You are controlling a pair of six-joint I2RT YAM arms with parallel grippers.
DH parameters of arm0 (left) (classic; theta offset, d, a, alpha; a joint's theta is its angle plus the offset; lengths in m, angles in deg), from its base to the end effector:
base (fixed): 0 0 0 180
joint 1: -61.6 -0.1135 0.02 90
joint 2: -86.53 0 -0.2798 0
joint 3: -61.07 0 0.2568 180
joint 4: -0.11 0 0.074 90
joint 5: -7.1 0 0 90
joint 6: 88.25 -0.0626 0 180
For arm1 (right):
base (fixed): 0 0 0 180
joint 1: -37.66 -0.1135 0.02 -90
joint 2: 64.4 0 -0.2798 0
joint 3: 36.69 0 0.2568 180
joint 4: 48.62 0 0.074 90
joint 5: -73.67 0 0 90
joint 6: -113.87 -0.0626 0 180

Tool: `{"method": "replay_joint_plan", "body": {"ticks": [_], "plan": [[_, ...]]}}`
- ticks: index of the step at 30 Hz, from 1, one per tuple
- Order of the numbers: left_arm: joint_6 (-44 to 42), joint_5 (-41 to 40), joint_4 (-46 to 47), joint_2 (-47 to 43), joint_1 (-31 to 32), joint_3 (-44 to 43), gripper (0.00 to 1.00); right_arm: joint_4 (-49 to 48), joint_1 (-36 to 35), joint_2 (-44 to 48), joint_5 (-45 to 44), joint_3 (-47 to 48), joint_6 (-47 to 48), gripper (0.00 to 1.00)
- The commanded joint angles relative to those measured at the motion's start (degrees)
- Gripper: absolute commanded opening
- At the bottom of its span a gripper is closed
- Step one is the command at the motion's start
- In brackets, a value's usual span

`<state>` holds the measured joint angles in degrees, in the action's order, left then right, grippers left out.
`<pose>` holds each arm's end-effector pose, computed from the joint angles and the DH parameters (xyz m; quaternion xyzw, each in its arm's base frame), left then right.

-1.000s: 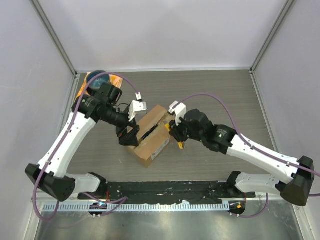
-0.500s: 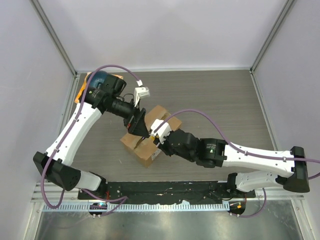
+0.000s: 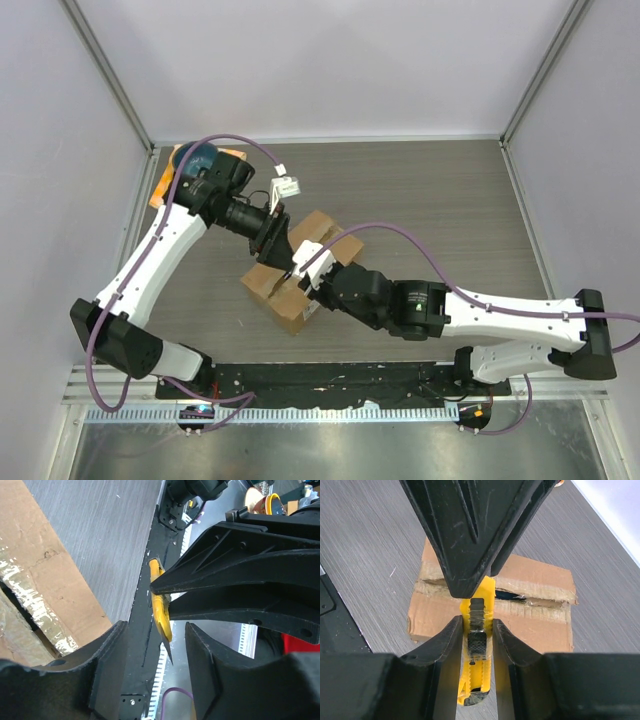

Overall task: Unpack the express box
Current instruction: Move the express box to the center of the board.

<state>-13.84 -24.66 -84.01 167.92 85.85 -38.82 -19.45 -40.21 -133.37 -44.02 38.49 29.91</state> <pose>0.2205 -0.1577 0.3742 0.3875 0.7678 -0.4882 0.1480 0.0902 0.2814 0.3520 -0.4429 0.6903 0.1529 0.5513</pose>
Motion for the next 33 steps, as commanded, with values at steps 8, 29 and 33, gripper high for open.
{"method": "replay_joint_plan", "body": {"ticks": [8,29,33], "plan": [[-2.86,4.78,-3.65,1.85,-0.26,-0.47,0.15,-5.11,-1.06,-2.22,-1.15,4.25,2.13,0.01],[-24.22,8.3,-24.66,8.62,-2.89,-15.15,0.0,-8.45,18.95,20.89,29.05,-11.66,-15.09,0.88],[-23.69,8.65,-24.66,7.91,-2.8,-14.53,0.0,-11.08,25.56,19.58,39.27,-12.36,-17.29,0.88]]}}
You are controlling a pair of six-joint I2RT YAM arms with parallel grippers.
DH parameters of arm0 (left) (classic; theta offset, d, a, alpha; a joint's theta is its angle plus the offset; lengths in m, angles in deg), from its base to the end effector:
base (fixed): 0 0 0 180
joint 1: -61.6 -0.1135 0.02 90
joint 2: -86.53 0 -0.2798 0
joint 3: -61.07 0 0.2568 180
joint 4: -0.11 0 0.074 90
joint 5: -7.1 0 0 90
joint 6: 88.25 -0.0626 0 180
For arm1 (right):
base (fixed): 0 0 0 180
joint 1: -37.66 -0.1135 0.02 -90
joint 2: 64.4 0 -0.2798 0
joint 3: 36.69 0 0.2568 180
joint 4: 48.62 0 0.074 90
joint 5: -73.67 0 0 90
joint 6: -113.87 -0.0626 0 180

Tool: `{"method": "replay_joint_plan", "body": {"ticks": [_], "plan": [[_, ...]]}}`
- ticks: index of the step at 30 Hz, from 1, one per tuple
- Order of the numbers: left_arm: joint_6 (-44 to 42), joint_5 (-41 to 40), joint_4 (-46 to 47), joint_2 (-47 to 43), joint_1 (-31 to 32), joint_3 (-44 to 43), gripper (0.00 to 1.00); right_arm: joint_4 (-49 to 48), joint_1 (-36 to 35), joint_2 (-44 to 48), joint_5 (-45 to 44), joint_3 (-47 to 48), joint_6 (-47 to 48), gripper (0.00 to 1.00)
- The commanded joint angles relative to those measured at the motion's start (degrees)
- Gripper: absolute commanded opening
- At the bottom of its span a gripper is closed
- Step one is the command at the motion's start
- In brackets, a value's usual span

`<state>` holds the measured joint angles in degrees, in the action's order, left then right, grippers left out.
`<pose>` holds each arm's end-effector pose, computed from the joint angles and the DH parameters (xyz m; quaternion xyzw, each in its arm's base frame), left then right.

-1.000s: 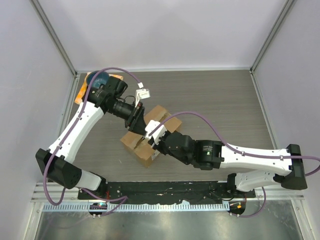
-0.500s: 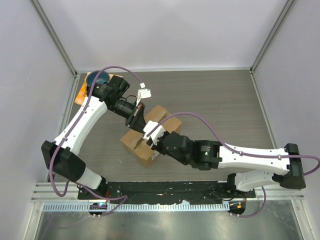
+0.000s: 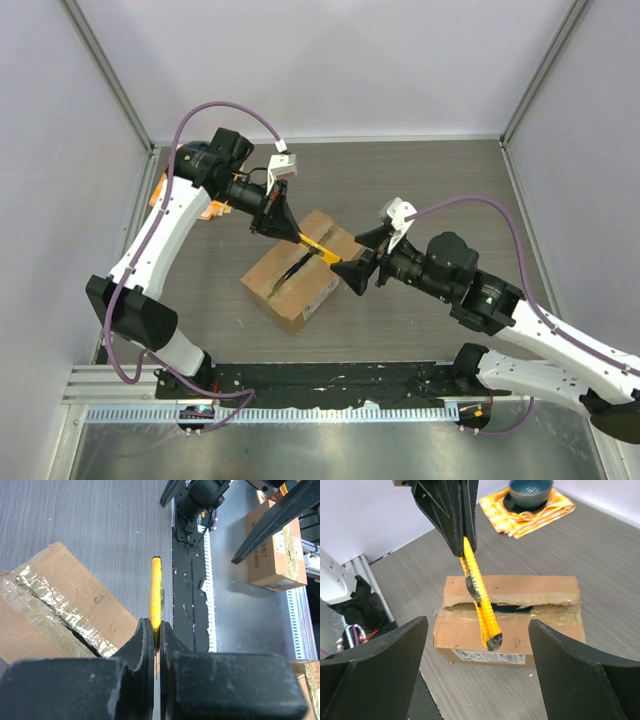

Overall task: Unpack the express box
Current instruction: Move the express box to the center of the board.

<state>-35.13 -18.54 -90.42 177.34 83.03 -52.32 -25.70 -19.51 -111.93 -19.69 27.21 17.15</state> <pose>0.2577 -0.1618 0.3982 0.4937 0.6759 -0.4963 0.2307 0.1186 0.1770 0.3767 -0.3003 0.6832 0.3334 0.5761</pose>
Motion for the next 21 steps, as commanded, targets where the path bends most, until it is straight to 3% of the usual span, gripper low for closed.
{"method": "replay_joint_plan", "body": {"ticks": [1,5,9,15,21], "plan": [[-2.32,2.53,-18.26,-1.86,0.01,-0.68,0.0,-6.49,6.44,-2.39,17.13,-1.08,-4.96,0.88],[-1.88,2.53,-18.26,-2.91,0.37,0.73,0.0,-12.3,12.16,-6.52,28.99,-0.65,-7.78,0.88],[-1.79,2.53,-18.26,-3.97,0.37,1.7,0.0,-17.75,15.59,-11.26,35.15,-0.73,-11.03,0.84],[-1.61,2.61,-18.26,-4.32,0.37,2.41,0.0,-27.86,17.35,-15.13,42.02,-1.96,-17.62,0.8],[-1.09,2.61,-18.26,-3.88,0.37,1.97,0.0,-33.92,17.53,-19.09,46.59,-3.98,-21.31,0.67]]}}
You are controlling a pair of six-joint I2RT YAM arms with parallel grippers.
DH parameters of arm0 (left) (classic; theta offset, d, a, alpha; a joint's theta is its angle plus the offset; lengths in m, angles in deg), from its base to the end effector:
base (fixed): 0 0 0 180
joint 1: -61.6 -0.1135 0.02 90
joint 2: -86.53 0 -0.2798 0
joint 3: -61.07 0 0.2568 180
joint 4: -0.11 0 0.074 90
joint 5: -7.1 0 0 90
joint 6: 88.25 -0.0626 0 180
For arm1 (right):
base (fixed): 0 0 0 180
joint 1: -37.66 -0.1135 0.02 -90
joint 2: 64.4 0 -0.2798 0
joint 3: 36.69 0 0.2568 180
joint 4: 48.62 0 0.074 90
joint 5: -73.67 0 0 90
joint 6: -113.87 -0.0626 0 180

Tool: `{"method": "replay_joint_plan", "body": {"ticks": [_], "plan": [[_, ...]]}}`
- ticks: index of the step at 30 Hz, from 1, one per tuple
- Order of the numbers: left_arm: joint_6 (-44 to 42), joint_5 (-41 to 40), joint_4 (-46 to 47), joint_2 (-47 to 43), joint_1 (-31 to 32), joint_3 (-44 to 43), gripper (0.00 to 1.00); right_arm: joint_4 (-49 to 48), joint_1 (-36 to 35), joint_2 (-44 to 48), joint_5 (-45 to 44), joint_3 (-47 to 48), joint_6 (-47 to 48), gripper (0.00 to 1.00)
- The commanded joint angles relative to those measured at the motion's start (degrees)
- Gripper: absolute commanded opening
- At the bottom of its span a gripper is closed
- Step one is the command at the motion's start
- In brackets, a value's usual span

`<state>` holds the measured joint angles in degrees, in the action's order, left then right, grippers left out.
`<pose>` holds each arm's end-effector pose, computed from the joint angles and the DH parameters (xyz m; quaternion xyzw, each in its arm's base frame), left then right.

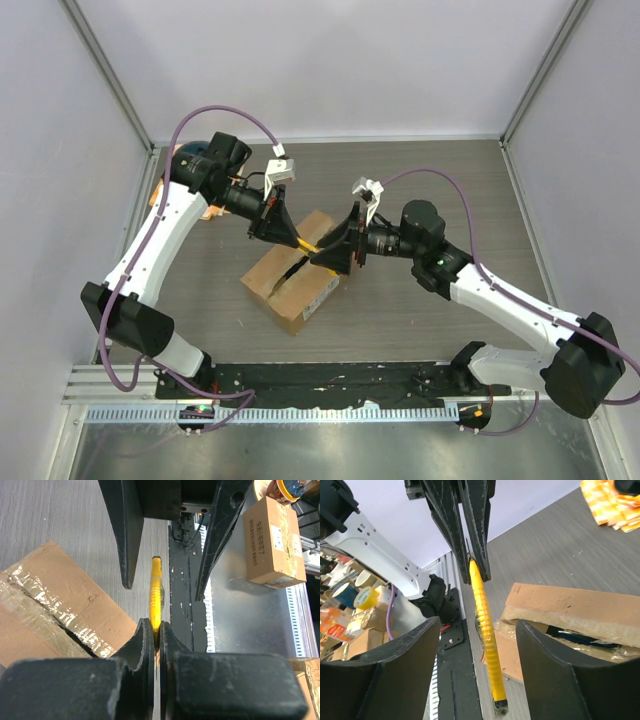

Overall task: Unpack the express box
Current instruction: Move the express box to the center of the board.

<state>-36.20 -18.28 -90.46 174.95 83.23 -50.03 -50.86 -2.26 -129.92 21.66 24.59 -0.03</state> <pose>0.2461 -0.1584 0.3988 0.5011 0.6690 -0.4963 0.2349 0.1926 0.2114 0.3449 -0.3187 0.6420 0.5459 0.4338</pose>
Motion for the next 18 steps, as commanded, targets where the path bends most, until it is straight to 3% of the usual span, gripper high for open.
{"method": "replay_joint_plan", "body": {"ticks": [1,8,13,15,16,18], "plan": [[-0.1,2.35,-18.22,-1.41,0.17,-0.24,0.0,-9.12,0.2,-1.28,5.5,-1.62,-4.4,0.63],[0.25,1.91,-18.22,-0.97,0.17,-0.24,0.0,-12.46,0.2,-2.6,7.27,-3.55,-7.03,0.48],[0.25,1.04,-18.13,0.17,0.17,-0.42,0.01,-15.27,0.2,-2.42,7.62,-4.44,-9.4,0.13],[3.31,-3.24,-14.63,0.78,0.17,0.63,0.15,-14.06,0.2,-0.94,6.14,-4.79,-9.85,0.01],[5.33,-5.8,-12.18,0.7,0.17,1.51,0.29,-12.39,0.2,0.11,5.25,-4.96,-9.76,0.01],[12.72,-12.11,-2.6,-0.09,0.17,5.18,0.41,-4.26,0.2,2.23,0.62,-5.49,-8.62,0.01]]}}
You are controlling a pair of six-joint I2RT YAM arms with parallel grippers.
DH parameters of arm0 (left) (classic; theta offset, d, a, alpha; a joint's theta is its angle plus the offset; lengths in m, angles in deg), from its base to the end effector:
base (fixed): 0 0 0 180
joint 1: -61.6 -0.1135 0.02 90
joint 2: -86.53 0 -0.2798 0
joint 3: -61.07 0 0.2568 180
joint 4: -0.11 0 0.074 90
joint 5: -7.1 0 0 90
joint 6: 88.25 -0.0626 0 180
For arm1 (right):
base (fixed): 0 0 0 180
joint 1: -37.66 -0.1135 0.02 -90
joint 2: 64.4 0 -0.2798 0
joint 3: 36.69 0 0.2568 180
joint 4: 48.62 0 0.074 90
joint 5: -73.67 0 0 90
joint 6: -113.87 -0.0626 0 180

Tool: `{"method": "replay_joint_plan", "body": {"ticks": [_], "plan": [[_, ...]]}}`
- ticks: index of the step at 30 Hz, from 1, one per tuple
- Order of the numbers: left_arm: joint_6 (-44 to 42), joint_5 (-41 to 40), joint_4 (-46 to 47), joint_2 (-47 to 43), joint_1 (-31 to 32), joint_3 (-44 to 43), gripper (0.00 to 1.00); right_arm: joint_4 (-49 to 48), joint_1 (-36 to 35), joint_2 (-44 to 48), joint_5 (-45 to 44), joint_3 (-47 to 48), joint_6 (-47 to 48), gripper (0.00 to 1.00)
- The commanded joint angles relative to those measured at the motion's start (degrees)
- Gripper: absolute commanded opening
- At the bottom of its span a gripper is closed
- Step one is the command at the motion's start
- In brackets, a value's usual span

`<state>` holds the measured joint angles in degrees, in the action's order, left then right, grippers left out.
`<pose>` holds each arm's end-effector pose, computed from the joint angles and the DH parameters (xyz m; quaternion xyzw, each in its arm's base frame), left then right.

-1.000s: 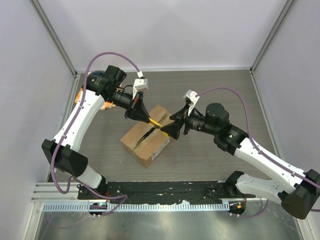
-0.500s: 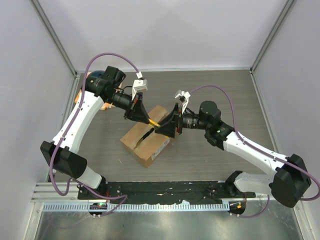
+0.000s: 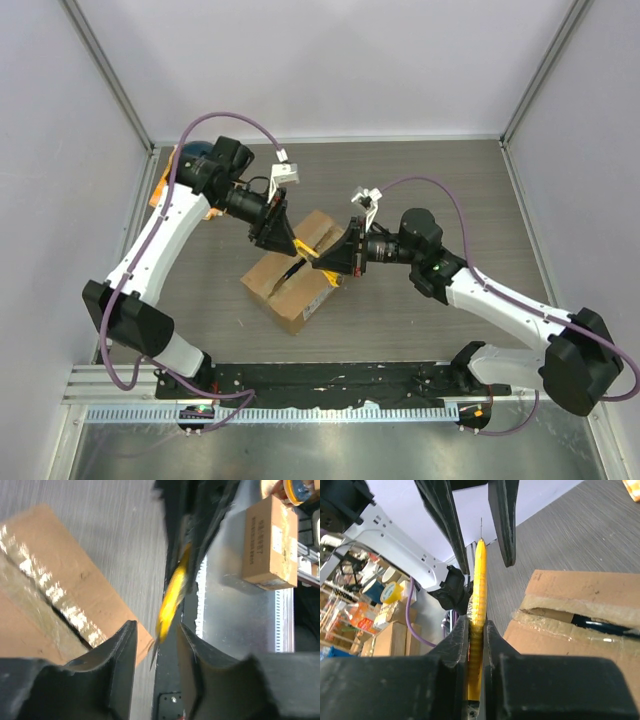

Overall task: Unpack the express box
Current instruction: Move the express box to the center of the board, then adjust the express box at the center of the board.

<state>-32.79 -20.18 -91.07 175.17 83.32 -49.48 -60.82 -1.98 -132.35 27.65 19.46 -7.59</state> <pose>0.2469 -0.1583 0.3930 0.4786 0.6966 -0.4916 0.2098 0.1920 0.2155 0.3212 -0.3116 0.6328 0.5972 0.3819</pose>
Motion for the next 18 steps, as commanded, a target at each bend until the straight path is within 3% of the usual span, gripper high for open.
{"method": "replay_joint_plan", "body": {"ticks": [1,5,6,7,12,15,18], "plan": [[10.19,-14.95,0.21,-1.18,0.08,5.62,0.51,9.07,-0.09,7.45,-7.06,-0.62,-0.36,0.01],[11.69,-25.52,6.29,-1.19,1.83,7.65,0.64,19.64,-0.09,14.84,-15.67,-6.22,-1.05,0.01],[11.78,-27.37,6.82,-1.02,2.27,7.91,0.72,22.17,-0.09,16.16,-17.69,-7.29,-2.62,0.01],[11.52,-29.21,7.18,-1.01,2.8,8.09,0.99,22.55,-0.09,17.22,-19.88,-8.43,-3.86,0.01],[6.0,-38.18,4.2,-3.03,4.3,9.14,1.0,18.26,-0.18,21.8,-19.47,-16.61,-13.34,0.01],[1.69,-41.8,6.56,-6.46,-2.53,12.56,1.0,15.18,-1.05,21.63,-18.15,-19.07,-16.16,0.01],[-3.5,-42.77,4.64,-4.54,-14.39,11.43,1.0,14.99,-1.58,18.47,-17.18,-19.34,-16.53,0.01]]}}
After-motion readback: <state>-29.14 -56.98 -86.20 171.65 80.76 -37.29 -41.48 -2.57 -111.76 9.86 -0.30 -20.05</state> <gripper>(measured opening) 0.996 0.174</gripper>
